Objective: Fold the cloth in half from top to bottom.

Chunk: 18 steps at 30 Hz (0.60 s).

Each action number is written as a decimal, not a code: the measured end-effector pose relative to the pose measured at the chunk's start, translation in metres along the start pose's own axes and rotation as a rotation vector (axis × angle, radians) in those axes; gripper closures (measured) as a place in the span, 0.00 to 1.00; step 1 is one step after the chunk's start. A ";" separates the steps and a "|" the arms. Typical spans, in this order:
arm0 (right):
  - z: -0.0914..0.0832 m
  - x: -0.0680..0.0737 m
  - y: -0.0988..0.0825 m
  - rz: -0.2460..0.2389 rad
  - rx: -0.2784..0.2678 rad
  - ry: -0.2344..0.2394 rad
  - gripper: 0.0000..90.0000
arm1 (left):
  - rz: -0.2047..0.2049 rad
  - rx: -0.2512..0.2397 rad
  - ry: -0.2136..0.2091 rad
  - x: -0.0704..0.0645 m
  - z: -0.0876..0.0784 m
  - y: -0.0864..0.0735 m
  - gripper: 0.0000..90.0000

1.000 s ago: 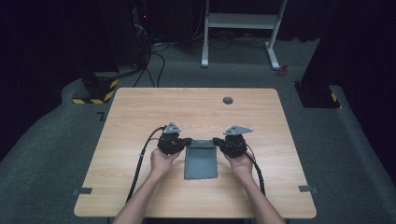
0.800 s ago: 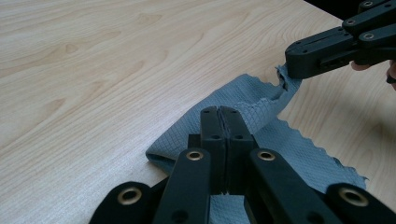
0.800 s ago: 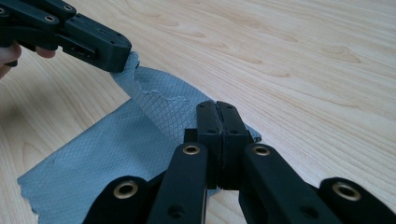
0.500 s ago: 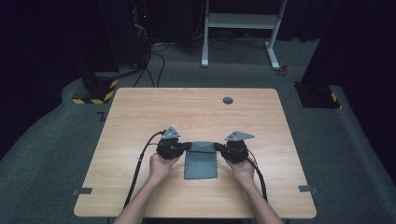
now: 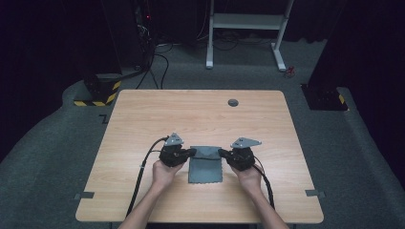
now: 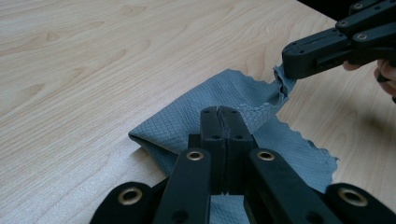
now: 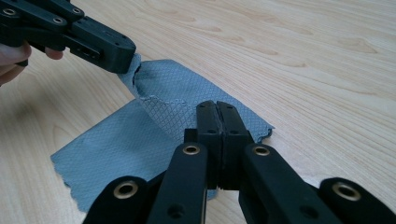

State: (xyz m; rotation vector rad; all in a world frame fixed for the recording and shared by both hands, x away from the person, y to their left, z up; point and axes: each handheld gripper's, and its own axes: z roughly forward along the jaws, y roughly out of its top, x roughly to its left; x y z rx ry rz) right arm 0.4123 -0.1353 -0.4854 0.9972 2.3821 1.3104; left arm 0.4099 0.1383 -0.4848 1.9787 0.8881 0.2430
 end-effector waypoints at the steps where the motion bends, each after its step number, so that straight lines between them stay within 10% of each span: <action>1: 0.000 0.001 0.000 -0.002 -0.003 0.003 1.00 | 0.004 -0.006 -0.004 -0.001 -0.001 -0.001 0.99; 18: -0.002 0.009 -0.016 -0.006 0.011 0.030 1.00 | -0.035 -0.012 -0.033 -0.003 -0.003 -0.022 0.99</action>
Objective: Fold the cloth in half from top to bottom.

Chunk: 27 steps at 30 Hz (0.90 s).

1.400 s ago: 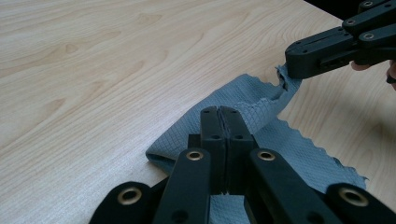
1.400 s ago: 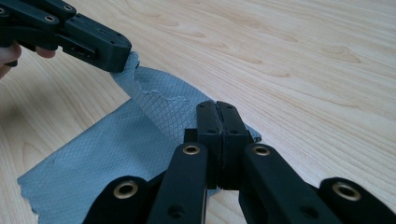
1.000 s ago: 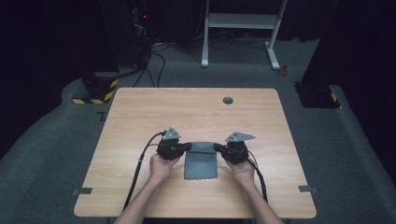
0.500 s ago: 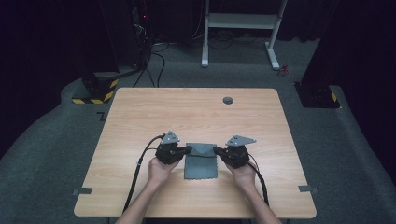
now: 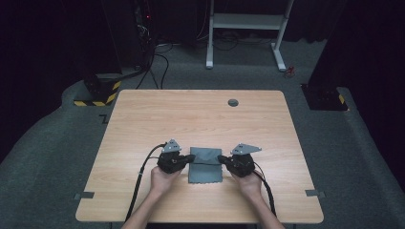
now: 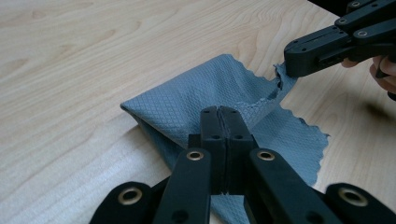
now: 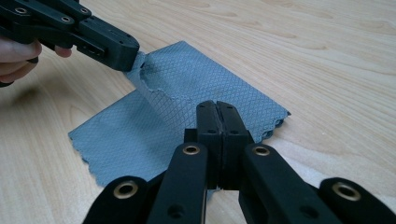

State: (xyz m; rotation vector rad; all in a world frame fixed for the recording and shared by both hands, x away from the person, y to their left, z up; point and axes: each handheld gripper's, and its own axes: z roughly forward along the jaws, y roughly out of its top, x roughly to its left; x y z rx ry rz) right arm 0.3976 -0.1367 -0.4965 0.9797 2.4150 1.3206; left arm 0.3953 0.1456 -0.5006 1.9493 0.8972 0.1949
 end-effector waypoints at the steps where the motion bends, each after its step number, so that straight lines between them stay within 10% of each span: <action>1: -0.001 0.001 0.000 0.000 -0.001 0.002 1.00 | -0.006 -0.004 -0.001 -0.001 0.000 0.000 0.99; 27: -0.007 0.012 -0.015 -0.035 0.013 0.012 1.00 | 0.047 0.032 0.006 -0.016 -0.002 -0.010 0.99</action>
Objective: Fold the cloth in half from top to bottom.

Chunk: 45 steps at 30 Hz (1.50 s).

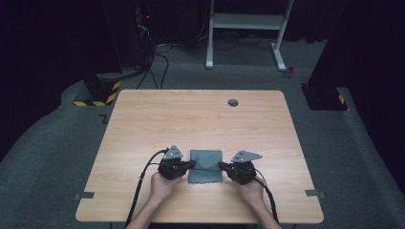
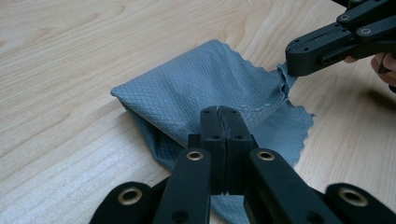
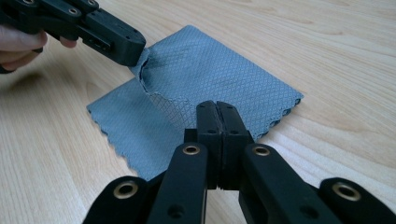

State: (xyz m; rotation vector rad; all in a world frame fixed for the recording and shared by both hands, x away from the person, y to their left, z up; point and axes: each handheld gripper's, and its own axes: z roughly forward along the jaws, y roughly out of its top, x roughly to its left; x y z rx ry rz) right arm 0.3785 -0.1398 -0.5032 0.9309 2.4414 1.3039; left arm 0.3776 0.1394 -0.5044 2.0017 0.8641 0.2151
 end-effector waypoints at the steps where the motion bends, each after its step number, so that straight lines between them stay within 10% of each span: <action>1: 0.000 0.001 0.000 -0.004 0.002 -0.001 1.00 | 0.005 -0.001 0.002 -0.001 0.000 0.000 0.99; 30: 0.004 0.015 -0.019 -0.057 0.062 0.006 0.99 | 0.072 0.059 0.009 -0.013 0.002 -0.022 0.98; 45: -0.013 0.014 -0.019 -0.007 0.017 0.037 0.93 | 0.034 -0.010 -0.014 -0.012 -0.021 -0.013 0.89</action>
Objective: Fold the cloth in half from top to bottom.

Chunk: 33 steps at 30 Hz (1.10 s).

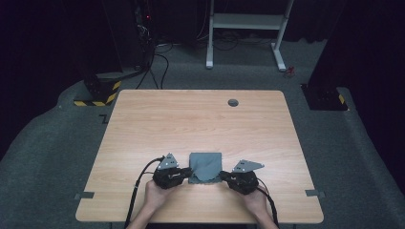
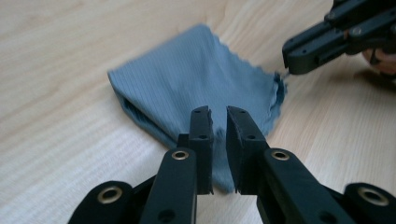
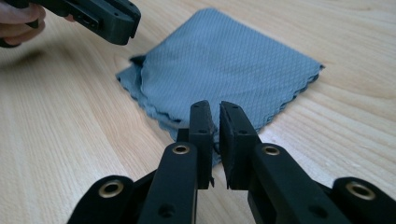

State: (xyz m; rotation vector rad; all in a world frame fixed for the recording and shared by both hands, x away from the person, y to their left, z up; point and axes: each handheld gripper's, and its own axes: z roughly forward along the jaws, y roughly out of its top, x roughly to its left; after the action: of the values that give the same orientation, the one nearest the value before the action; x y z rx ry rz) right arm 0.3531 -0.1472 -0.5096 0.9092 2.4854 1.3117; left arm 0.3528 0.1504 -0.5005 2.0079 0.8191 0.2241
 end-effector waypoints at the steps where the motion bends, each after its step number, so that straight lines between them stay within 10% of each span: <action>1: -0.001 -0.001 0.001 0.005 -0.005 0.001 0.94 | 0.000 -0.002 0.003 0.000 0.001 0.002 0.89; 13: 0.023 -0.001 0.013 0.029 0.052 -0.034 0.98 | 0.056 0.113 0.033 -0.005 0.031 0.010 0.85; 33: 0.018 0.025 -0.003 -0.137 0.119 -0.096 0.85 | 0.096 0.120 0.046 -0.012 0.017 -0.016 0.78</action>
State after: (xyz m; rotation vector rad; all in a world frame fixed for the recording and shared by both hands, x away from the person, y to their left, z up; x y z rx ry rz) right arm 0.3393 -0.1212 -0.5200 0.7910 2.5230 1.0624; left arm 0.3437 0.1368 -0.5211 2.1649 0.7815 0.2827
